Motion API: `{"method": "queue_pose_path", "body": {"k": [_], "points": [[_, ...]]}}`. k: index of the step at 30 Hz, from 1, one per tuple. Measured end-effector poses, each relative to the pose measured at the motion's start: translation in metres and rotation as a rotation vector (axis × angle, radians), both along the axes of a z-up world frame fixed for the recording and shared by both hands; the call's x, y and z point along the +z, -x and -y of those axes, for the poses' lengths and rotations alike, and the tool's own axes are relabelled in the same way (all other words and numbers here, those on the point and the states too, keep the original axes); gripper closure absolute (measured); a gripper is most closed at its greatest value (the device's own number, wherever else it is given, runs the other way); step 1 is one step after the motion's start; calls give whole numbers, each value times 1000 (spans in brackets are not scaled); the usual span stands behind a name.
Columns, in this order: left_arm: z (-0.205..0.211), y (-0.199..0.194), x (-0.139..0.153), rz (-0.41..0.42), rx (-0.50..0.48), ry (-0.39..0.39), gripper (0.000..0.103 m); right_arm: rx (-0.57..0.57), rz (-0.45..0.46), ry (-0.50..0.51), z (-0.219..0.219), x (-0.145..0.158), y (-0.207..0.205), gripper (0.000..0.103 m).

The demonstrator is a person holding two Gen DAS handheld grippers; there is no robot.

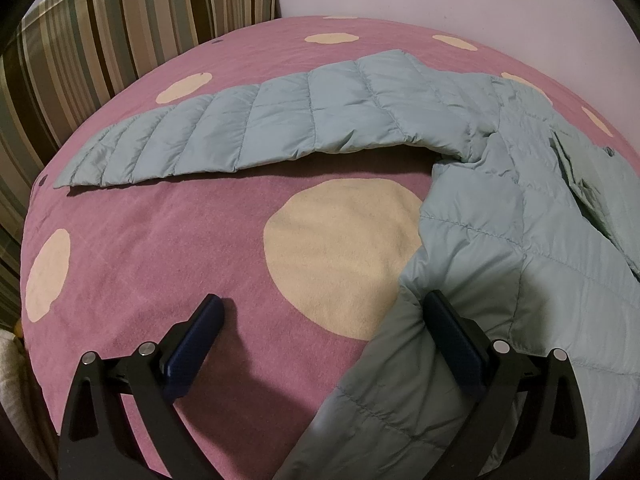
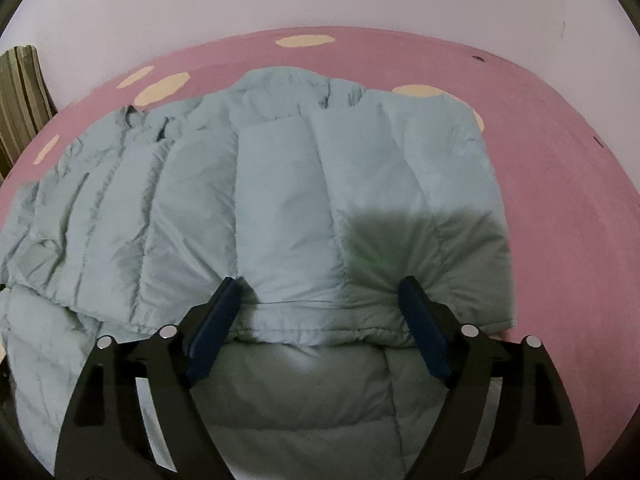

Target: Fold large clothes

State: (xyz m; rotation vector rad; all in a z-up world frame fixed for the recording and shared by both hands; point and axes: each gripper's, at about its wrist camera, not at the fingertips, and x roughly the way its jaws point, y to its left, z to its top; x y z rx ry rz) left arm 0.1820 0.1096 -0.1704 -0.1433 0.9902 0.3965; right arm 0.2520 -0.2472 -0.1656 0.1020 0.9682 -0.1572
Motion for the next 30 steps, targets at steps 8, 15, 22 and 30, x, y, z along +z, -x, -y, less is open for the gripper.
{"method": "queue_pose_path", "body": {"k": [8, 15, 22, 30], "points": [[-5, 5, 10, -7, -31, 57, 4, 5, -1, 23, -4, -4, -1, 16], [-62, 34, 53, 130, -9, 58, 5, 9, 6, 28, -5, -5, -1, 15], [-192, 56, 48, 180, 209, 220, 13, 10, 9, 30, -4, -5, -1, 14], [-285, 55, 28, 281, 376, 413, 34, 10, 8, 32, -5, -4, -1, 14]]}}
